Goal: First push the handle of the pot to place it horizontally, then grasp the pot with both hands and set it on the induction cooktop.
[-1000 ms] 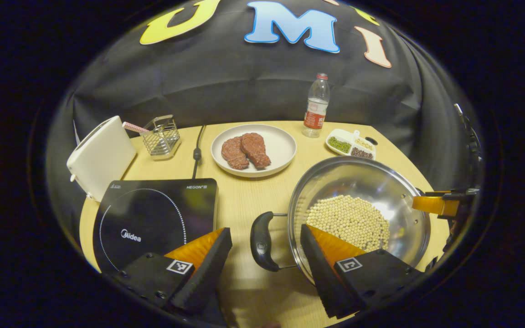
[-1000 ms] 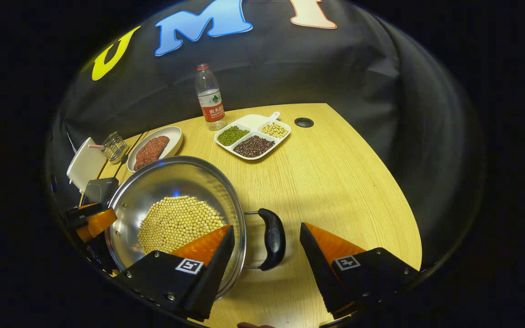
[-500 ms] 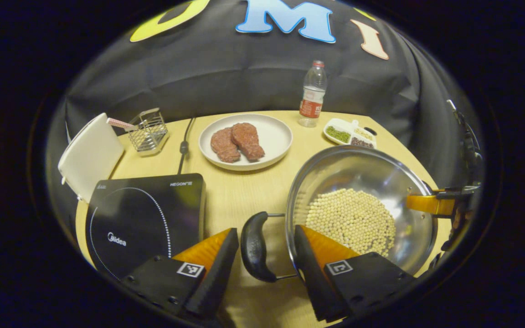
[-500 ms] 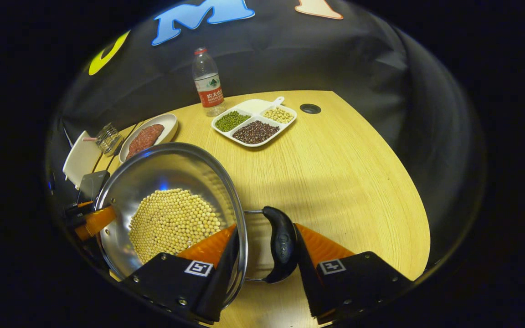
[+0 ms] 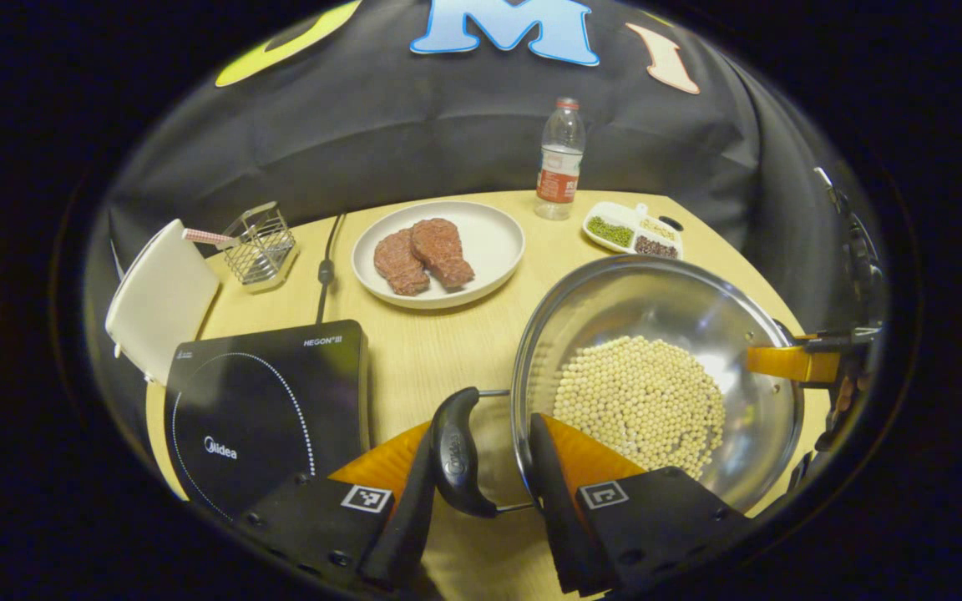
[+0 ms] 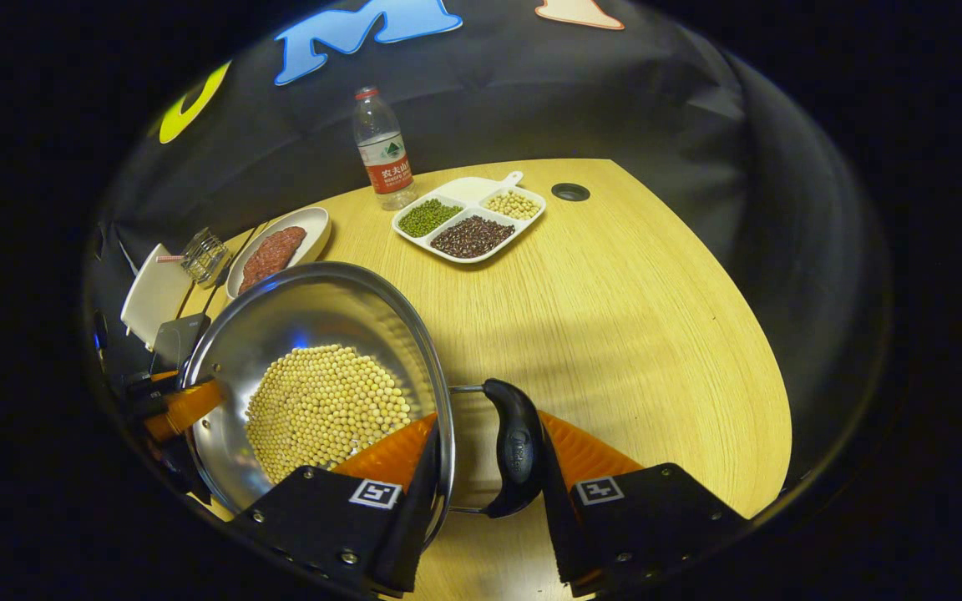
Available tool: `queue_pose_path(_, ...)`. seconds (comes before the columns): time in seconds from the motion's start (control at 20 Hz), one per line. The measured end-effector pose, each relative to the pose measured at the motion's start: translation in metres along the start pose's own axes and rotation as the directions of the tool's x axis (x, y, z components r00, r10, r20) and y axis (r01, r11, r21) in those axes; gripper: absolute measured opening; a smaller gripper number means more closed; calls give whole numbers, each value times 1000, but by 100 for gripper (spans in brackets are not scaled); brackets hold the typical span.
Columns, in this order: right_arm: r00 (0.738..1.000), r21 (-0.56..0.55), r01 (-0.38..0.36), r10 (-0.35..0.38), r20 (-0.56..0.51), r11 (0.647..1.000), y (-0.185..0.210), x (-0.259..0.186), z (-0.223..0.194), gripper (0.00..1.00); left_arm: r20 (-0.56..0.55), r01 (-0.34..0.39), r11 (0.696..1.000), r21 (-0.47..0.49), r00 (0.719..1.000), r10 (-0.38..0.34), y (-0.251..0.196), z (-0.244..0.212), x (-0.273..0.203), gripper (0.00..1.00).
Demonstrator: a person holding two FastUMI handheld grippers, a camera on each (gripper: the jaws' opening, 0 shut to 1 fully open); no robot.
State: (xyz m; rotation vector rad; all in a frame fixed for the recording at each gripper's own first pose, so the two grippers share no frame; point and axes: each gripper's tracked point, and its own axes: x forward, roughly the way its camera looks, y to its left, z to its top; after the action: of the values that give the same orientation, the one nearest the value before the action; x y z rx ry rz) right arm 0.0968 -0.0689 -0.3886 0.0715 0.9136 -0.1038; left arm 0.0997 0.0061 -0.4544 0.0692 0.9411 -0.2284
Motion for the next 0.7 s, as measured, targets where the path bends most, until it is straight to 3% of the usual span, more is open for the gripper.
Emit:
queue_pose_path(0.25,1000,10,1,-1,1,1000,11,-24,3,61,15,-12,1000,10,1000,12,9,7,-19,70)
queue_pose_path(0.7,1000,-9,-4,4,14,1000,55,-61,7,61,29,-29,1000,-4,999,29,45,11,-71,67)
